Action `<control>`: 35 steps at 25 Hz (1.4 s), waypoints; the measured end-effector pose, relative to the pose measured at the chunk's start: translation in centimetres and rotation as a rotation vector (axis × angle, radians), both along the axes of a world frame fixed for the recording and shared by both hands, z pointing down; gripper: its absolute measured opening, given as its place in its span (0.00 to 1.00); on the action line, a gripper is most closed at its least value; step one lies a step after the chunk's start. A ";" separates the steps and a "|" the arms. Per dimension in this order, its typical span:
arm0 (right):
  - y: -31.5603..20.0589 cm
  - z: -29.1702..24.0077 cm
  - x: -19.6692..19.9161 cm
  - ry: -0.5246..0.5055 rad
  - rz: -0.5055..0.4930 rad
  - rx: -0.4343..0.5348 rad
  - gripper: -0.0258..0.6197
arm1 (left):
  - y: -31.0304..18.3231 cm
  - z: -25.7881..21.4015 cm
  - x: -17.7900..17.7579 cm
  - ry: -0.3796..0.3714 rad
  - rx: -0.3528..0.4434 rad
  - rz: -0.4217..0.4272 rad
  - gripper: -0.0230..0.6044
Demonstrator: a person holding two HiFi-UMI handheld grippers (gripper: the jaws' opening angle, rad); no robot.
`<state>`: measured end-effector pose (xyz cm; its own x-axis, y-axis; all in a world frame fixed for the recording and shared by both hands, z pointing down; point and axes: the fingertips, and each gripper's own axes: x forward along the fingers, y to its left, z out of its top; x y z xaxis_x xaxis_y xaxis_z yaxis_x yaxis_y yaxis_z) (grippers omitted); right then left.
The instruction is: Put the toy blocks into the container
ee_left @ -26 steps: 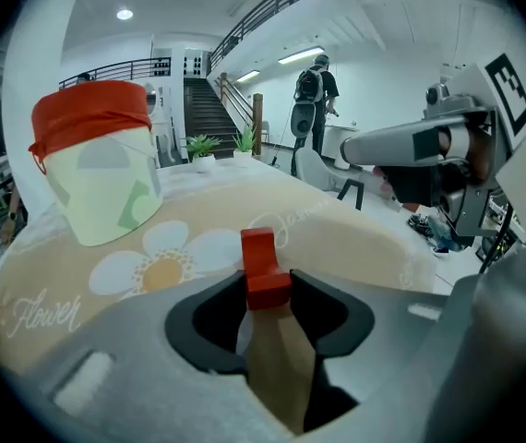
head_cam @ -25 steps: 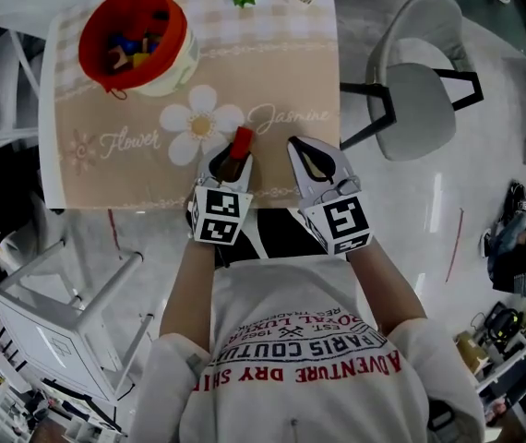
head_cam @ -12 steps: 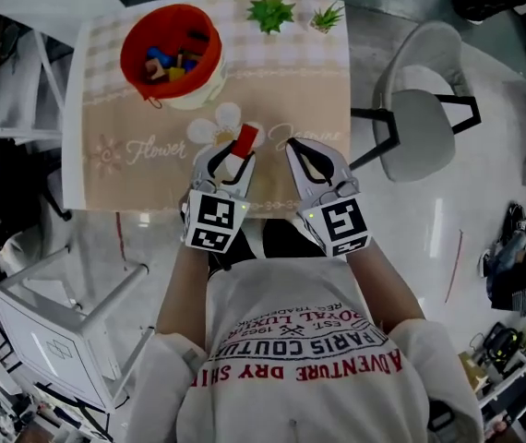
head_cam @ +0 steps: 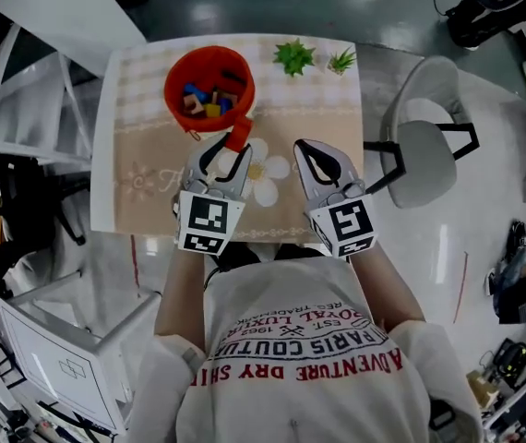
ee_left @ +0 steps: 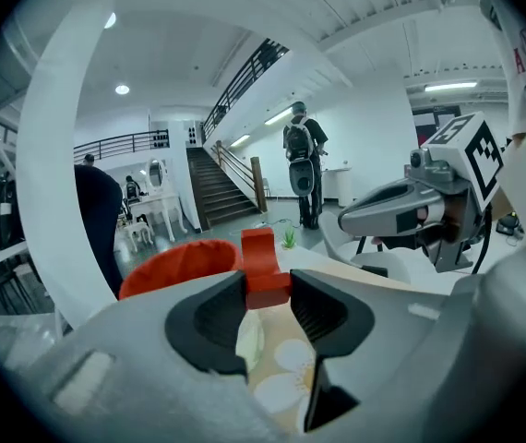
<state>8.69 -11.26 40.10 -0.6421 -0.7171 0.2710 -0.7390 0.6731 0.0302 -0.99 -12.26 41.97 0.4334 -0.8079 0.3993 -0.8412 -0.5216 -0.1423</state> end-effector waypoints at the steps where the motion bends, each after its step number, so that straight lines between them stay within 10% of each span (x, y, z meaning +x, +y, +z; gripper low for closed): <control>1: -0.3 -0.3 -0.4 0.000 0.004 0.005 0.04 | -0.4 -0.6 -0.6 -0.001 0.012 0.000 0.29; 28: -5.4 -0.3 -7.4 0.043 0.141 0.025 0.04 | -9.3 1.9 -10.5 0.006 -0.100 -0.003 0.29; 35: -5.0 -1.3 -7.7 0.045 0.135 0.053 0.04 | -8.5 0.6 -10.7 0.021 -0.048 0.000 0.50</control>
